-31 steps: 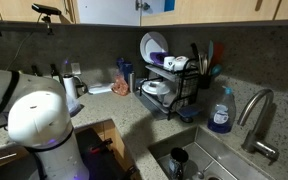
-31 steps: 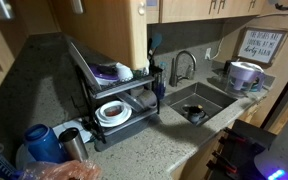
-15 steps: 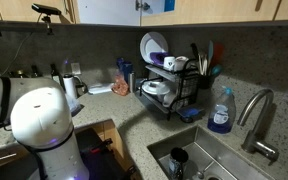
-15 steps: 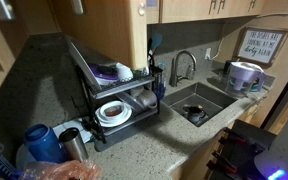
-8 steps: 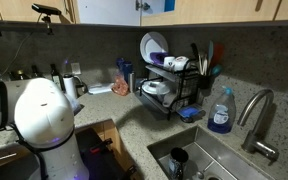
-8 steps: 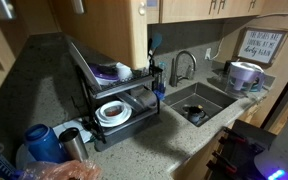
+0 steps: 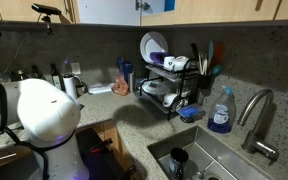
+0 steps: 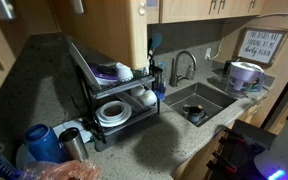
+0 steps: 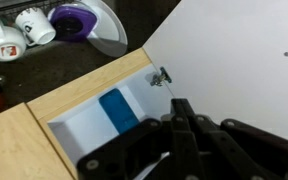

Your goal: Close the open upper cabinet doors

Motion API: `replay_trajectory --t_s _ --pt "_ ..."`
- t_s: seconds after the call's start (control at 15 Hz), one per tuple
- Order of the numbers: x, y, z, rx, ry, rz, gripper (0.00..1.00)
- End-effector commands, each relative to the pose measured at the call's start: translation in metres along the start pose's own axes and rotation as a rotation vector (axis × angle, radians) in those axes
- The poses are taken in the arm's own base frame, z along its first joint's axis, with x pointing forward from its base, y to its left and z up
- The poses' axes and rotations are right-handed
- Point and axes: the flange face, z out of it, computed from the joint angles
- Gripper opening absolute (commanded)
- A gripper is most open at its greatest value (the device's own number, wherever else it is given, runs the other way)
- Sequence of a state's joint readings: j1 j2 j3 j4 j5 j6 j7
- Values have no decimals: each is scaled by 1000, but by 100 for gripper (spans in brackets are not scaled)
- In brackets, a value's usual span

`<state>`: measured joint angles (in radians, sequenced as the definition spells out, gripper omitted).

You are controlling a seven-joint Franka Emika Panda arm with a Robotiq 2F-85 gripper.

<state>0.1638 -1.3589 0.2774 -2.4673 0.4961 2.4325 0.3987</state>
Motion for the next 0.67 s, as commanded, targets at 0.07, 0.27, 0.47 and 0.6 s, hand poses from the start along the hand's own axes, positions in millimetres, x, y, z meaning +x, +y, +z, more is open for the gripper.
replay_trajectory --t_s 0.07,0.27,0.47,0.6 --pt "-13 -37 7 156 -43 15 0" --pt "-26 -58 10 256 -73 26 0" --pt "-39 -80 16 344 -105 38 0" --pt "-47 -93 22 387 -128 42 0"
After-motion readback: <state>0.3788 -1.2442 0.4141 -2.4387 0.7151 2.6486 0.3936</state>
